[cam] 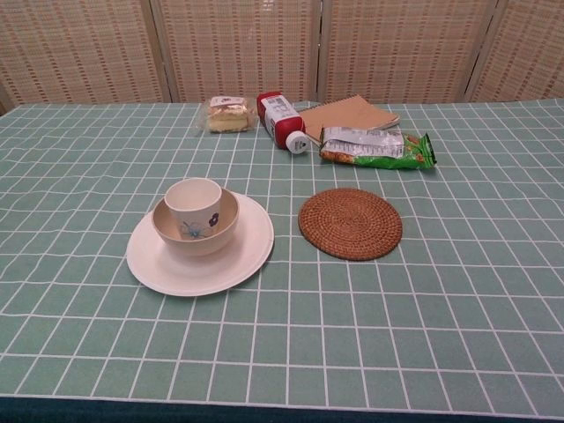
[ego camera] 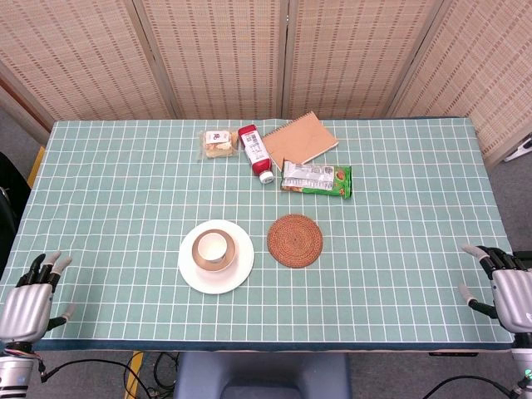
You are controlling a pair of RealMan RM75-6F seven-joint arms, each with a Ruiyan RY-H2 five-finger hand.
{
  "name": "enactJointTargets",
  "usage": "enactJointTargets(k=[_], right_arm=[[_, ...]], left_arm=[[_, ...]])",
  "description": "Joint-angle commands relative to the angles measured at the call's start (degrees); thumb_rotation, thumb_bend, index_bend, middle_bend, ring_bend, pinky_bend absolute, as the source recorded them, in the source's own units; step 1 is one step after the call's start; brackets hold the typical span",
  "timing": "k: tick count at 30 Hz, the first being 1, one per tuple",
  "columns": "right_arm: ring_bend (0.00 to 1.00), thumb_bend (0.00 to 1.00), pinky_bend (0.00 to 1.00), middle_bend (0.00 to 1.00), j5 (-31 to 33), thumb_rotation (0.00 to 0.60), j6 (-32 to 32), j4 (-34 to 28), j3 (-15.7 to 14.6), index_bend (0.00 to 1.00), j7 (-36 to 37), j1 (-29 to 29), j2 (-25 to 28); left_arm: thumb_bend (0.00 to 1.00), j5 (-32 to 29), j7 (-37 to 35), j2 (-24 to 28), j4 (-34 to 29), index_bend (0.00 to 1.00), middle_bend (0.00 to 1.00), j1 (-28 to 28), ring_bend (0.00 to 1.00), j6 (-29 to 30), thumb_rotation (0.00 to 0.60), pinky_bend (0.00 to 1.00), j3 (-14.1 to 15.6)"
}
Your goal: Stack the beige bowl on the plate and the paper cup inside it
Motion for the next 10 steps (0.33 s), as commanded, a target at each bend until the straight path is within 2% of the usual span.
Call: enactJointTargets(k=[1, 5, 10], right_arm=[[0.2, 0.28, 0.26, 0.27, -0.1, 0.6, 0.3, -0.2, -0.2, 0.23, -0.1, -0.3, -0.1], [0.2, 0.28, 0.26, 0.27, -0.5, 0.6, 1.0, -0.5, -0.3, 0.23, -0.2, -0.7, 0.0], [0.2, 0.28, 0.26, 0.27, -0.5, 0.6, 1.3, -0.4, -0.3, 0.23, 0.0, -0.9, 0.0]], left_arm=[[0.24, 1.2, 0.3, -0.9, -0.8, 0.14, 0.0, 0.6, 0.03, 1.2, 0.6, 0.24, -1.4], [0.24, 2.9, -0.9, -2.7, -0.3, 0.14, 0.0, 1.2, 0.03, 3.6, 0.6, 0.24, -4.3], [0.24, 3.3, -0.2, -2.8, -0.2, 0.14, 0.0, 1.2, 0.03, 2.5, 0.6, 0.24, -5.4]])
